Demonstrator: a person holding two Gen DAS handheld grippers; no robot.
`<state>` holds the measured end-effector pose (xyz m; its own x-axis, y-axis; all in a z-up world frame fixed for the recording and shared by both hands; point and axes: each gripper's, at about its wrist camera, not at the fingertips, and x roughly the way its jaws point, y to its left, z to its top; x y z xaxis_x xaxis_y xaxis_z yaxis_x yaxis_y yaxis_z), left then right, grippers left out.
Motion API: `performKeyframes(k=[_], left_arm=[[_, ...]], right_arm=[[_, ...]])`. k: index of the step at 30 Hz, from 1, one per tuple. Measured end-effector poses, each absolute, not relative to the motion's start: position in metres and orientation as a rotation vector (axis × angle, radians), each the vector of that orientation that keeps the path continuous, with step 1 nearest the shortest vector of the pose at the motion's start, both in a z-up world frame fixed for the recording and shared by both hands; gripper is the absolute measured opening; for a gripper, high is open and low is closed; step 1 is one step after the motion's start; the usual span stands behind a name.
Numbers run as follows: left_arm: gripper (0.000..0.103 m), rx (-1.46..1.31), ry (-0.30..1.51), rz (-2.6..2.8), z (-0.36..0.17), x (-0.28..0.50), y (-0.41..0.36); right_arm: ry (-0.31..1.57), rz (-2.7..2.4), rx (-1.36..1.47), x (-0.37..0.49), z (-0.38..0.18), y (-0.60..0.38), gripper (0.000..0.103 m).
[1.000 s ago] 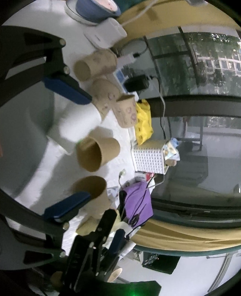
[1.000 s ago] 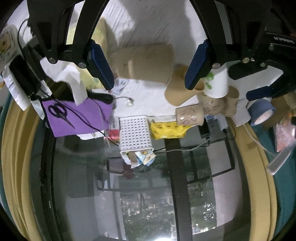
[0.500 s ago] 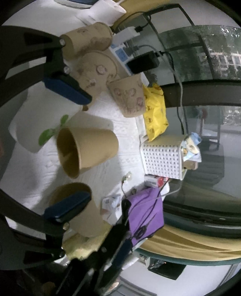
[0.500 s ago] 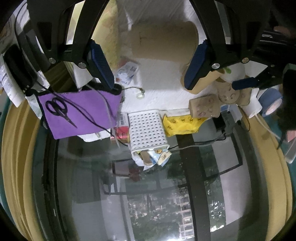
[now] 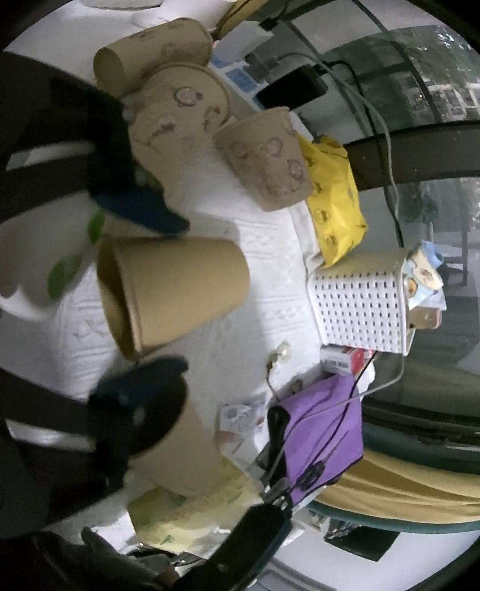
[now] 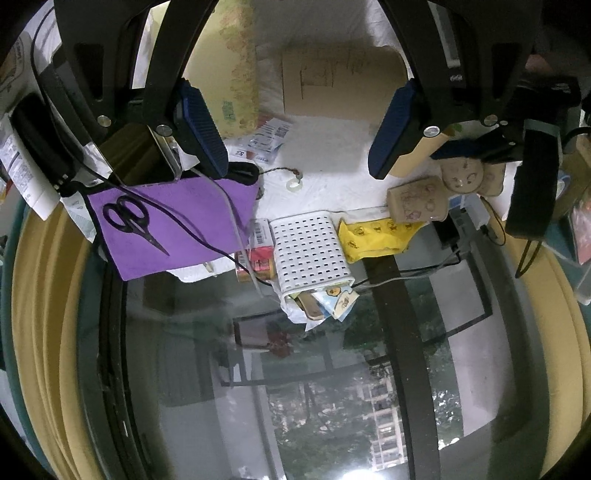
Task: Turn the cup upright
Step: 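Move the left tool toward the brown paper cup lying on its side, then close the left gripper on the brown cup's base and lift it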
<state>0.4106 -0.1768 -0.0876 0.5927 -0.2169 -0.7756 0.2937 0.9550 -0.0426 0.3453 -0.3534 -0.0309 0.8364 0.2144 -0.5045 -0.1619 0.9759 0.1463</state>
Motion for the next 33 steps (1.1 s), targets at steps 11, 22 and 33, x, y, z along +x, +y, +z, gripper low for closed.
performKeyframes(k=[11,22,33], left_arm=[[0.059,0.092,0.795,-0.342,-0.051,0.385,-0.17],[0.06,0.074,0.709,-0.39,-0.004,0.316,-0.145],[0.06,0.055,0.76,-0.423,-0.027,0.231,-0.085]], right_arm=[[0.501,0.189,0.099,0.327,-0.01,-0.353,0.081],[0.486,0.224,0.066,0.283,0.011,-0.331,0.081],[0.566,0.323,0.03,0.227,-0.003,-0.286,0.081]])
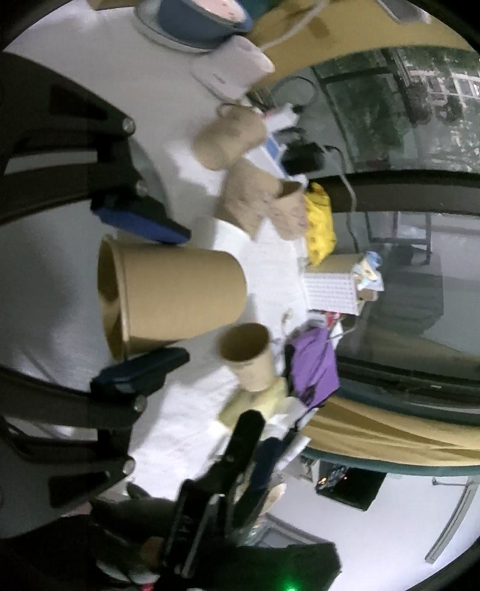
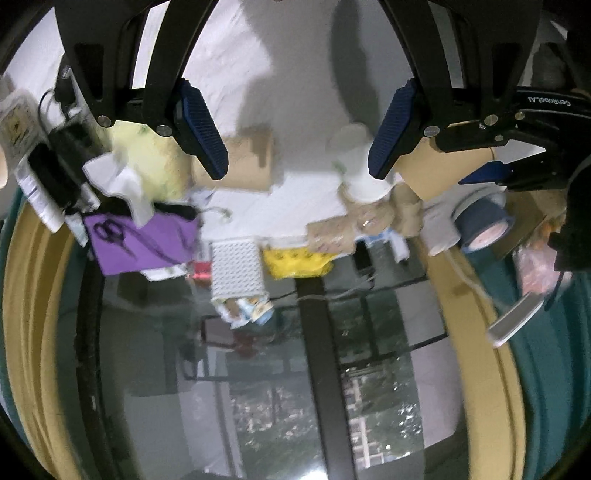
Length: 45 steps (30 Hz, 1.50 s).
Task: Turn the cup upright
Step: 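Close the left gripper on the brown cup's base and lift it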
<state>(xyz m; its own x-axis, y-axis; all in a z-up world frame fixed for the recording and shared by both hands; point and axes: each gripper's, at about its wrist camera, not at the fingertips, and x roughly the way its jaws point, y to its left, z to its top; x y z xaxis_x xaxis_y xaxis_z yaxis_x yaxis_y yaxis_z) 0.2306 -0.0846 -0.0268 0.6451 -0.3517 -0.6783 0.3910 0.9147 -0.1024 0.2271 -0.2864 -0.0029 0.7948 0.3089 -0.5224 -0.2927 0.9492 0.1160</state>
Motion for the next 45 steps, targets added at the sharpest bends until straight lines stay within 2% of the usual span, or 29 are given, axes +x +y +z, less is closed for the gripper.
performKeyframes(k=[6,14,30,37,45], left_arm=[[0.06,0.056,0.79,-0.434,-0.051,0.194,-0.054],[0.06,0.084,0.799,-0.496,-0.071,0.171,-0.03],[0.06,0.199,0.798,-0.558,-0.094,0.169,-0.05],[0.076,0.144,0.801,-0.55,-0.092,0.169,-0.044],[0.078,0.041,0.781,-0.507,-0.081,0.157,-0.027]], right_arm=[[0.632,0.353,0.022,0.204,-0.025,-0.26,0.081],[0.654,0.377,-0.033,0.184,-0.029,-0.241,0.081],[0.671,0.364,-0.067,0.187,-0.028,-0.238,0.081],[0.685,0.394,-0.085,0.188,-0.032,-0.234,0.081],[0.723,0.541,-0.183,0.19,-0.037,-0.209,0.081]])
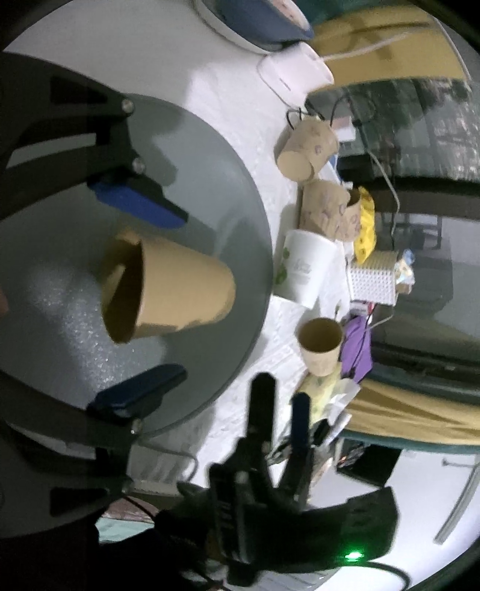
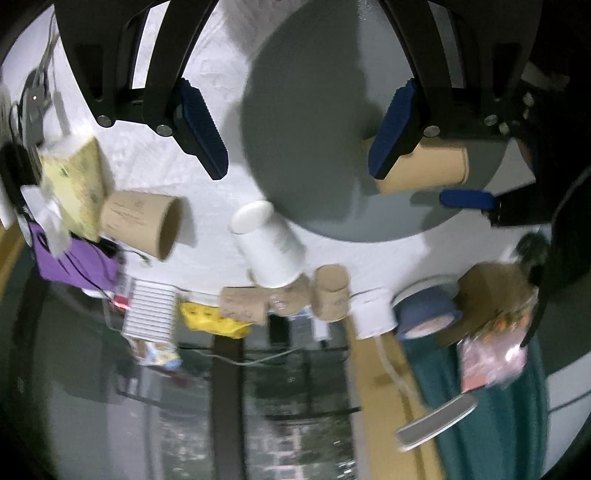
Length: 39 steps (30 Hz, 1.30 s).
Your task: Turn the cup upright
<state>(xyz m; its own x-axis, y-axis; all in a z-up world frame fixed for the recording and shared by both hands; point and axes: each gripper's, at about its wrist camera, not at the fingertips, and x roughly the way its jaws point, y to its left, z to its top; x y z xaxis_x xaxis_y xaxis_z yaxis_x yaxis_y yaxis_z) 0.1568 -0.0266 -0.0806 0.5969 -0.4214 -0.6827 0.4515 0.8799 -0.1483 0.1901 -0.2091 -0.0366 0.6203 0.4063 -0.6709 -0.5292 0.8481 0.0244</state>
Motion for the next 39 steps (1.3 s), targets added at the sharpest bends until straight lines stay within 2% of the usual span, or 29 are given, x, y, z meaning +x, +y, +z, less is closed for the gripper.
performKeyframes(k=[12,22,39], left_arm=[[0.078,-0.074,0.739,-0.345,-0.074,0.128,0.016],[0.078,-0.183,0.744,-0.189,-0.09,0.111,0.067],[0.078,-0.307,0.717,-0.125,-0.108,0.1,0.122]], right_arm=[[0.702,0.824,-0.547,0.178,-0.05,-0.14,0.081],[0.69,0.983,-0.873,0.173,-0.068,-0.098,0.081],[0.731,1.075,-1.159,0.194,-0.098,-0.022,0.081]])
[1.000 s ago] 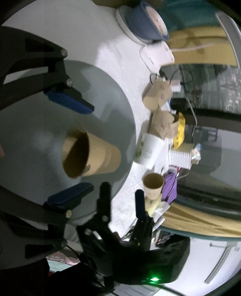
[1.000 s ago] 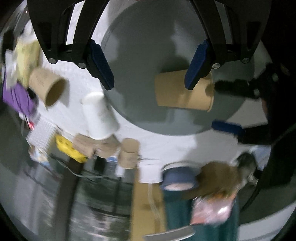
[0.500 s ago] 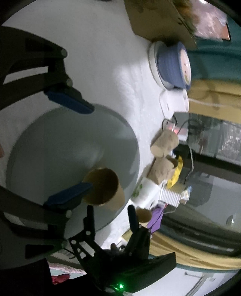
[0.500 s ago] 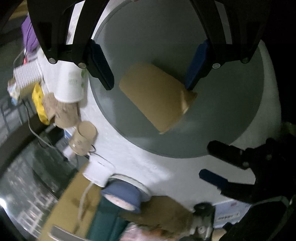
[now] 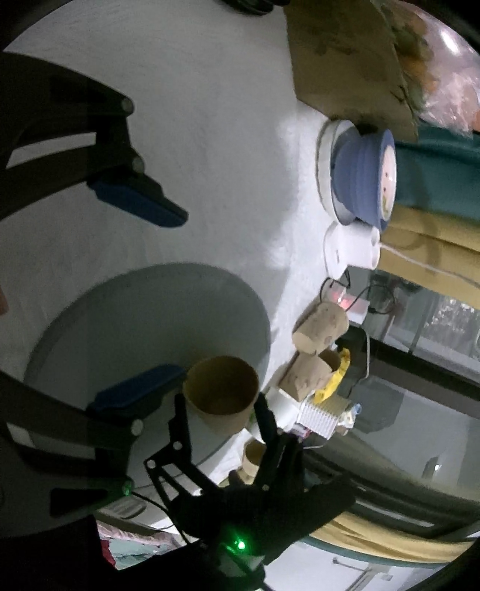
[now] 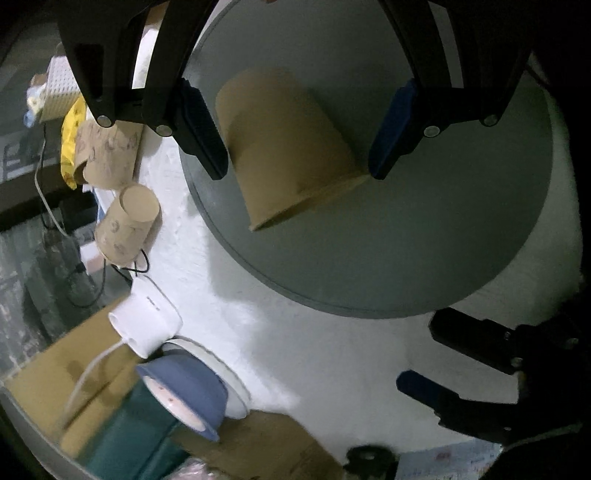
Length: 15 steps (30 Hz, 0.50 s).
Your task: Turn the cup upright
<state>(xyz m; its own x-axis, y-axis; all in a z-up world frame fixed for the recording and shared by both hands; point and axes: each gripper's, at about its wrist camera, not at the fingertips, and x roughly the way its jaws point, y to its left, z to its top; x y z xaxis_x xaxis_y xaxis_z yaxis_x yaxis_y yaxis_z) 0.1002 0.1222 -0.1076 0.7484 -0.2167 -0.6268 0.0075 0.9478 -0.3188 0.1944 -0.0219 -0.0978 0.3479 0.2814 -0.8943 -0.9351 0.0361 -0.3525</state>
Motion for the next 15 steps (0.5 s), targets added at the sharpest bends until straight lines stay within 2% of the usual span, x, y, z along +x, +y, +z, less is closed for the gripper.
performKeyframes(k=[7,9,15], left_arm=[[0.078,-0.342,0.709,-0.124,-0.113,0.095,0.133],[0.078,-0.349,0.709,-0.123,-0.114,0.093,0.136],[0.078,-0.361,0.704,-0.126,-0.114,0.091,0.139]], right_arm=[[0.761,1.047,-1.287,0.201,-0.115,0.0,0.081],[0.758,1.046,-1.291,0.201,-0.115,0.003,0.074],[0.75,1.031,-1.251,0.205,-0.109,0.004,0.073]])
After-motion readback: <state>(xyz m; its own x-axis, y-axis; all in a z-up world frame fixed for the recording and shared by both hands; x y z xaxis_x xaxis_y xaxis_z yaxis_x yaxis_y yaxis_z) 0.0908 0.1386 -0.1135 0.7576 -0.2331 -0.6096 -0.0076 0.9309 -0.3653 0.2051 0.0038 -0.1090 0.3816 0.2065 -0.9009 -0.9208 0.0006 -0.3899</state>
